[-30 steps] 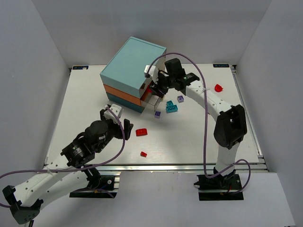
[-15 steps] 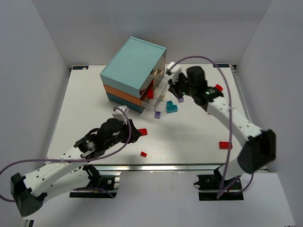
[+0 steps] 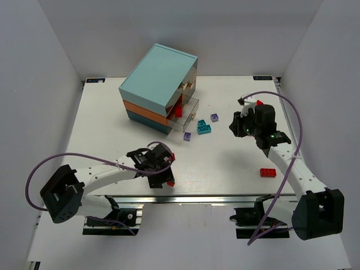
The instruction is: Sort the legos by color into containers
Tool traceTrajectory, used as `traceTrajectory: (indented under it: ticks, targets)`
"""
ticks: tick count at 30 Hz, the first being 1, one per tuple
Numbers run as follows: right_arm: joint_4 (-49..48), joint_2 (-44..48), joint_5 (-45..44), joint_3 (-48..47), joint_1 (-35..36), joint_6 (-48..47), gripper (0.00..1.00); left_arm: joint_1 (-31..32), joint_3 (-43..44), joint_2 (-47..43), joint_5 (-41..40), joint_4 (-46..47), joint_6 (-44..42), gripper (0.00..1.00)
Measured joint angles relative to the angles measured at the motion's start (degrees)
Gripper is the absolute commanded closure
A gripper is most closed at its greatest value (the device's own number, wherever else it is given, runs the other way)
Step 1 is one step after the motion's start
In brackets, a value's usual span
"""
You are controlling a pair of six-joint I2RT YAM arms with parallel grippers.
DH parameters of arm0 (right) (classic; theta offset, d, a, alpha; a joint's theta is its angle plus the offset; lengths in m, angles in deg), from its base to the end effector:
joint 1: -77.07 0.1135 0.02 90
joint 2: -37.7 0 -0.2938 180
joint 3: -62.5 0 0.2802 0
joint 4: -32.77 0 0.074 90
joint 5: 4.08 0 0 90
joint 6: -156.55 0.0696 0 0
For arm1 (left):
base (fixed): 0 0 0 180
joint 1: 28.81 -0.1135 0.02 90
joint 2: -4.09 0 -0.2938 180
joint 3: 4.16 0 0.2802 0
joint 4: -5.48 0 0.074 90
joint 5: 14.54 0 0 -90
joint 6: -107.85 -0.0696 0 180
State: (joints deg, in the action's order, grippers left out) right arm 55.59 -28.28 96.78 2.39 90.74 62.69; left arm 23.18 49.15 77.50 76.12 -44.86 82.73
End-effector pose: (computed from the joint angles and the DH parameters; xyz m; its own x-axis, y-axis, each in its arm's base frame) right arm 0.2923 0.0846 0.2849 -0.4390 -0.1748 -0.8813 -0.4232 0.9055 0.0312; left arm 0.1517 -0.1954 0.1635 -0.9618 -0.2396 -0.1323 -0.1899 0.9323 -0.3077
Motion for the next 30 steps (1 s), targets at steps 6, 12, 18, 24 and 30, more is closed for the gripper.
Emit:
traceTrajectory:
  ticks: [6,12,18,24,30]
  targets:
    - [-1.4,1.9,3.7,0.0,-2.4,1.7,0.67,1.0,1.0,1.3,0.2,-0.6,6.2,0.27]
    - [-1.5,2.3,6.0,0.0,-3.0,2.1,0.67,1.0,2.6,7.8,0.2,-0.4,9.5,0.27]
    - [-1.6,4.2,7.5,0.4,-4.2,2.2,0.67,1.0,6.6,13.4,-0.7,-0.5,10.2,0.27]
    - [-1.6,4.7,8.6,0.7,-4.8,2.2,0.67,1.0,8.4,15.7,-1.7,-1.1,10.6,0.31]
    - [-1.7,5.4,9.1,0.7,-5.4,2.2,0.68,1.0,9.5,17.4,-2.0,-2.3,10.6,0.39]
